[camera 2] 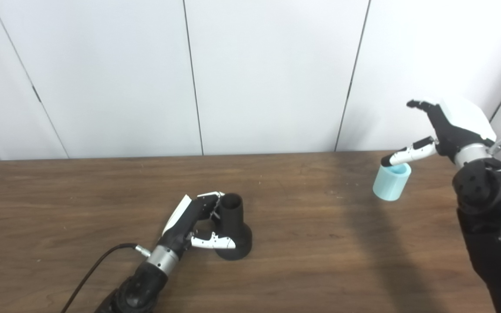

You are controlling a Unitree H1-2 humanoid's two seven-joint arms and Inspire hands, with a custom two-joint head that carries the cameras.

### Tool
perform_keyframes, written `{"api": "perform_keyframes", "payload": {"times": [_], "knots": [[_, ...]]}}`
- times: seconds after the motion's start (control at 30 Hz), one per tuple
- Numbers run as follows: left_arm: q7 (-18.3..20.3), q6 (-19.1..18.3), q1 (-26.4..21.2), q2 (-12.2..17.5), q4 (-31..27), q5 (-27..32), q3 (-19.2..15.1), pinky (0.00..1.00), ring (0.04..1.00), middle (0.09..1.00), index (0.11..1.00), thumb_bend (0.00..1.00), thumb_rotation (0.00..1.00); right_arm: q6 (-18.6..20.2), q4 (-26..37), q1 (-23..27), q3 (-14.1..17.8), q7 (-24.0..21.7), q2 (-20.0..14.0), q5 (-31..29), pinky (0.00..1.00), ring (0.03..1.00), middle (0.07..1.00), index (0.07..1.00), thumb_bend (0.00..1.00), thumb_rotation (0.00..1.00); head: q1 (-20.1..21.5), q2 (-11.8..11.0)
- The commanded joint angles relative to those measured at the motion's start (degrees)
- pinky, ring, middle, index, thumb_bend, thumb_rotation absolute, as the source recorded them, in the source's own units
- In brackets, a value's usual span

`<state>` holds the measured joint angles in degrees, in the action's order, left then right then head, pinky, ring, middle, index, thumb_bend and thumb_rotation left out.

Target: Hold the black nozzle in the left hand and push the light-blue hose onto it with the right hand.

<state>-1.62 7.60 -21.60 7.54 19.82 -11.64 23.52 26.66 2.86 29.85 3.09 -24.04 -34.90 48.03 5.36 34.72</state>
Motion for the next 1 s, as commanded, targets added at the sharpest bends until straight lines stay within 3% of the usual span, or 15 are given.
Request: {"api": "perform_keyframes", "payload": {"times": [0.0,0.17,0.37,0.4,0.43,0.57,0.67,0.87,0.97], "knots": [[5.69,-6.17,6.89,0.81,6.17,-2.94,3.04,0.37,0.43,0.448,0.509,0.52,0.0,-0.25,-2.22,3.94,-0.66,2.18,-2.67,0.59,0.85,0.882,0.889,0.856,0.97,0.3,-0.32,-0.03],[5.86,-5.88,6.7,1.42,5.89,-2.94,2.85,0.36,0.433,0.449,0.508,0.52,0.0,-2.19,-11.78,6.86,-2.39,7.0,-1.73,-2.06,0.86,0.887,0.896,0.845,0.99,0.28,-0.49,-0.01],[5.33,-5.04,6.94,1.69,6.17,-3.65,3.12,0.37,0.439,0.457,0.504,0.52,0.0,0.2,-14.01,8.77,-5.78,5.29,-1.72,-0.66,0.84,0.874,0.903,0.849,1.0,0.28,-0.54,0.1],[5.27,-5.03,6.92,1.62,6.26,-3.69,3.15,0.36,0.435,0.456,0.504,0.52,0.0,0.21,-14.13,8.92,-6.23,5.12,-1.9,-0.45,0.81,0.858,0.898,0.848,1.0,0.28,-0.54,0.1],[5.2,-5.07,6.89,1.54,6.28,-3.75,3.18,0.36,0.428,0.451,0.506,0.52,0.0,0.21,-14.33,9.13,-6.61,4.95,-2.05,-0.33,0.67,0.758,0.835,0.837,1.0,0.27,-0.51,0.14],[5.08,-5.47,6.81,1.29,5.98,-3.95,3.32,0.35,0.422,0.448,0.507,0.52,0.0,0.22,-16.4,10.43,-7.09,4.52,-2.12,-0.81,0.46,0.583,0.723,0.826,1.0,0.25,-0.54,0.1],[5.09,-5.56,6.69,1.12,6.13,-3.89,3.31,0.35,0.423,0.449,0.506,0.52,0.0,0.22,-17.66,11.32,-7.26,4.01,-2.07,-1.16,0.38,0.53,0.706,0.823,1.0,0.25,-0.61,0.14],[5.12,-5.46,6.78,1.07,6.23,-3.67,3.2,0.35,0.427,0.45,0.506,0.52,0.0,0.18,-20.38,13.15,-9.59,3.13,-2.49,-0.22,0.41,0.568,0.756,0.823,1.0,0.26,-0.57,0.2],[5.05,-5.45,6.71,1.03,6.42,-3.77,3.24,0.36,0.43,0.451,0.506,0.52,0.0,0.13,-20.66,13.23,-11.44,2.95,-3.14,0.58,0.55,0.673,0.771,0.819,1.0,0.25,-0.74,0.32]]}}
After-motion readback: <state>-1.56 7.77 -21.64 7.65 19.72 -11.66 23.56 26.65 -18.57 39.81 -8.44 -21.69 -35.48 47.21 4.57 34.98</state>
